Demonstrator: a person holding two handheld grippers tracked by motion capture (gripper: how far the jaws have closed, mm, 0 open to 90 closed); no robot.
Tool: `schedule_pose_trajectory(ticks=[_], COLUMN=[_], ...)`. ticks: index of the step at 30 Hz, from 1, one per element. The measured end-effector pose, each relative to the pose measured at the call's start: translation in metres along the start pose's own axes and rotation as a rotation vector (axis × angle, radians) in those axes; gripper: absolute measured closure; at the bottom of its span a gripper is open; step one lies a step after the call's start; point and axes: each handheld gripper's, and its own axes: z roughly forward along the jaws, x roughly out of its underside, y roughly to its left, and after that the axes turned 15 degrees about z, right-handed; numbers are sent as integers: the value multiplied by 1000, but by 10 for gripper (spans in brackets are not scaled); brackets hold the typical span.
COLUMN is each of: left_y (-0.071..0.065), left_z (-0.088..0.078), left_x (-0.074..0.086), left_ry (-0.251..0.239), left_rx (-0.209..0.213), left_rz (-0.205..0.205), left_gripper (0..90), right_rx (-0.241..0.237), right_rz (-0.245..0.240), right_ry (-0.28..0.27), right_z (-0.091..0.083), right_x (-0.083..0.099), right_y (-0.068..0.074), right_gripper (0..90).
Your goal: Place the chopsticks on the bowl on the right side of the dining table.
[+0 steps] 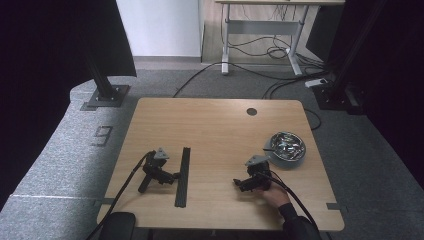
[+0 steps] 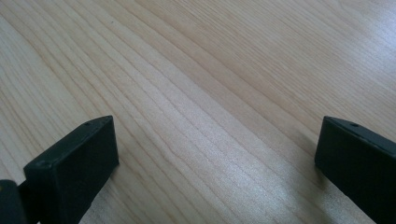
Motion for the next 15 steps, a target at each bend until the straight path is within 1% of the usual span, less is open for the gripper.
schedule_pose_trajectory(ticks=[15], left_y=[0], left_z=[0], left_x=[0], left_ry=[0], left_rx=[0], left_rz=[0], left_gripper=[0], right_rx=[6], right_rz=[5], right_ry=[-1], right_z=[0], right_x=[0], right_y=[1], right_gripper=[0])
